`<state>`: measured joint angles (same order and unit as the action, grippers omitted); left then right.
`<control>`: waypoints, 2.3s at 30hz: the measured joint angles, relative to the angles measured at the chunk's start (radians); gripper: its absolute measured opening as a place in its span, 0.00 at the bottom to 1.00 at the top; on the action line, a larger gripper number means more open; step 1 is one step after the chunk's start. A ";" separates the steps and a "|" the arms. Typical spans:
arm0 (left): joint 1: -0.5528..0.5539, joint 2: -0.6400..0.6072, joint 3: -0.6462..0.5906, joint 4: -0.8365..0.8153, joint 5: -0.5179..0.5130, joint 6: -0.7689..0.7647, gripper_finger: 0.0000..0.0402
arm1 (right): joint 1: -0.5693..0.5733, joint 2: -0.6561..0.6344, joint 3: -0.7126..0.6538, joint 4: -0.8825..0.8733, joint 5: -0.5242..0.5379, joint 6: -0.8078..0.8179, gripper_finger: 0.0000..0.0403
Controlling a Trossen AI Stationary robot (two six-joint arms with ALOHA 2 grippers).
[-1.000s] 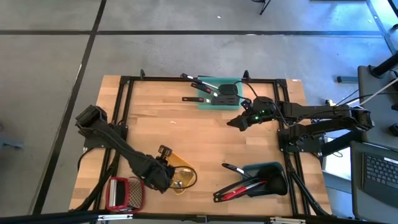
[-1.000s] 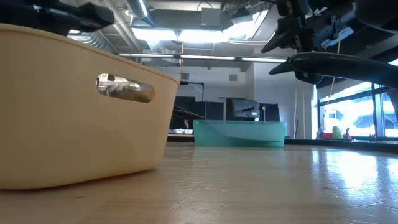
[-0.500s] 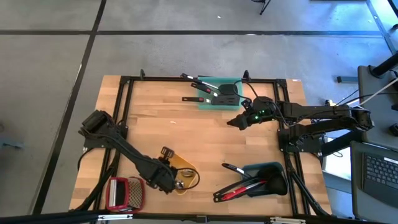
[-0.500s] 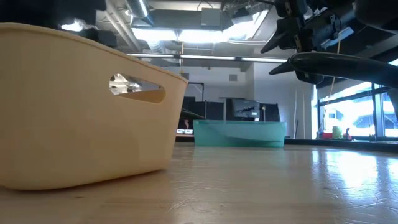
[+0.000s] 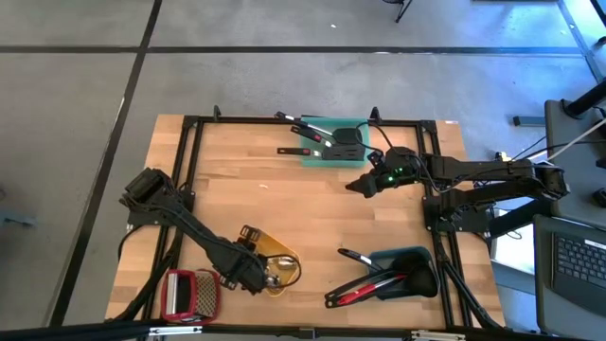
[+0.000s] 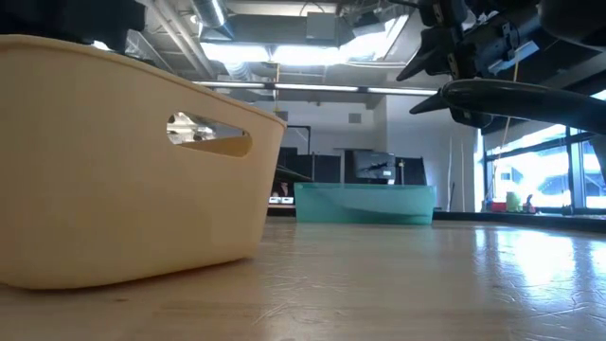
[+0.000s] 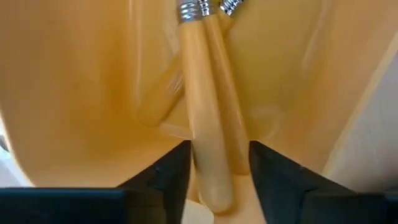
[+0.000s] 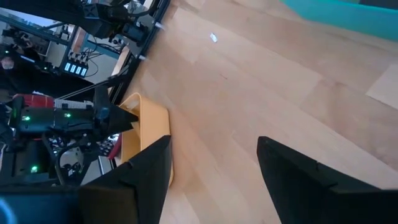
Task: Pick & Place Kitchen Items
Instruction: Adjust the yellow and blue bin
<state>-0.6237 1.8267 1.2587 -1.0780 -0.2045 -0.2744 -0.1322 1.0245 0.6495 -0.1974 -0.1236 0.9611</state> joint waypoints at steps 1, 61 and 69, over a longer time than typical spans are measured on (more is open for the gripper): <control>0.000 0.000 0.000 -0.003 0.001 -0.003 0.41 | 0.000 0.000 0.000 0.000 0.004 0.000 0.59; 0.296 -0.158 -0.147 0.394 0.337 -0.513 0.00 | 0.175 0.000 0.001 0.275 -0.327 0.033 0.01; 0.201 -0.158 -0.147 0.388 0.326 -0.681 0.00 | 0.174 0.000 0.001 0.226 -0.321 0.018 0.01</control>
<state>-0.4232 1.6684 1.1114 -0.6897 0.1217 -0.9555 0.0422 1.0241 0.6502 0.0283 -0.4444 0.9793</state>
